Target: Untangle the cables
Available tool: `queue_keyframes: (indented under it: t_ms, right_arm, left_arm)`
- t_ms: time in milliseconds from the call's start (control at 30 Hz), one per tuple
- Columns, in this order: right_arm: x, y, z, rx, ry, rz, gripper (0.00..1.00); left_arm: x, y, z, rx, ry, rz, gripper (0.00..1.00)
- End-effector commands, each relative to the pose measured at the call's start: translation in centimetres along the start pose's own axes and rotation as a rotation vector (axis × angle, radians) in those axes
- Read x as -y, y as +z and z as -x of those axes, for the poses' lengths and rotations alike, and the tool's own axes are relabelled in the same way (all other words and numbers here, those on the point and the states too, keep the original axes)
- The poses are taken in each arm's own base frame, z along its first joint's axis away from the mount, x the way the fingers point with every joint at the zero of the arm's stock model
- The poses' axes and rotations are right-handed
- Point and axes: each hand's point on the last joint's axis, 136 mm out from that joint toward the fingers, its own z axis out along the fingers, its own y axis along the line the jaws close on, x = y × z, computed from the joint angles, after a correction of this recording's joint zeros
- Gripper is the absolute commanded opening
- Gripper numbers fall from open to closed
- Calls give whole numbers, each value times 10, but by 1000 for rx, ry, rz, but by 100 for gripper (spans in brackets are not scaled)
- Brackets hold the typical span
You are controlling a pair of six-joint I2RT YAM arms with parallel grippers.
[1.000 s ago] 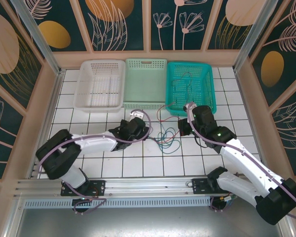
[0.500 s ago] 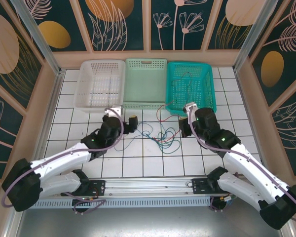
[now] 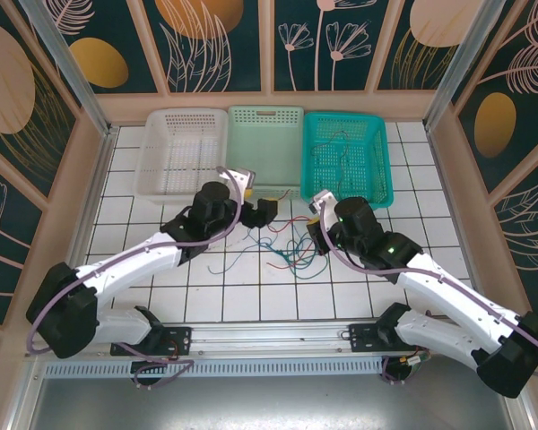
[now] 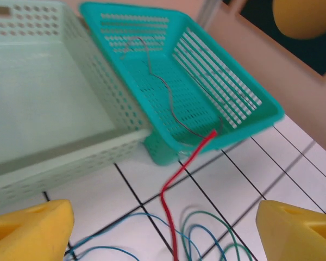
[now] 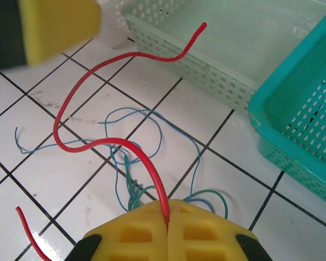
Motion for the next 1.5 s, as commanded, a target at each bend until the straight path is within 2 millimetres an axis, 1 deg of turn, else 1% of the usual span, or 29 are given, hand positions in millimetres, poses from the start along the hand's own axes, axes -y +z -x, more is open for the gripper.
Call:
queue_keyframes:
  t_ms: [0,133,333,367,467,500,600,700,767,867,933,1000,1100,1167,1267,1333,1467]
  right_arm:
    - [-9,-10,30,91,-44,32,0]
    - [-13,-11,31,90,-65,39,0]
    - [-17,-13,34,99,-81,45,0]
    - [-18,-14,34,104,-83,46,0]
    - [-19,-14,33,107,-84,48,0]
    - [-18,-13,31,96,-80,46,0]
    - [-16,-8,19,52,-52,38,0]
    - [-15,-2,5,9,-3,37,0]
    - [-22,1,-4,-13,17,73,0]
    - [-31,8,-14,-36,44,126,0]
    - [-38,13,-16,-39,57,168,0]
    - [-50,20,-17,-52,61,228,0]
    - [-63,31,-16,-83,50,270,0]
    - [-71,38,-16,-94,44,290,0]
    - [-82,45,-10,-69,54,327,0]
    - [-88,46,-3,-38,70,356,0]
    - [-92,46,3,6,98,381,0]
  left_arm:
    - [15,7,-4,-60,54,-102,86]
    - [10,18,-11,-107,57,-115,83]
    - [6,31,-16,-140,47,-127,68]
    - [6,33,-16,-143,47,-134,64]
    - [4,36,-10,-125,38,-123,46]
    - [1,34,-4,-99,32,-111,38]
    - [-7,25,18,3,18,-55,25]
    - [-17,12,44,117,9,26,14]
    - [-23,2,61,187,-6,67,9]
    - [-22,-11,88,294,-36,71,1]
    - [-17,-16,103,358,-62,48,0]
    - [-14,-21,119,428,-95,28,0]
    - [-14,-28,137,518,-146,24,0]
    - [-15,-32,145,562,-164,24,0]
    - [-16,-31,152,592,-189,20,0]
    - [-16,-29,152,603,-212,8,0]
    - [-19,-31,149,646,-278,-20,0]
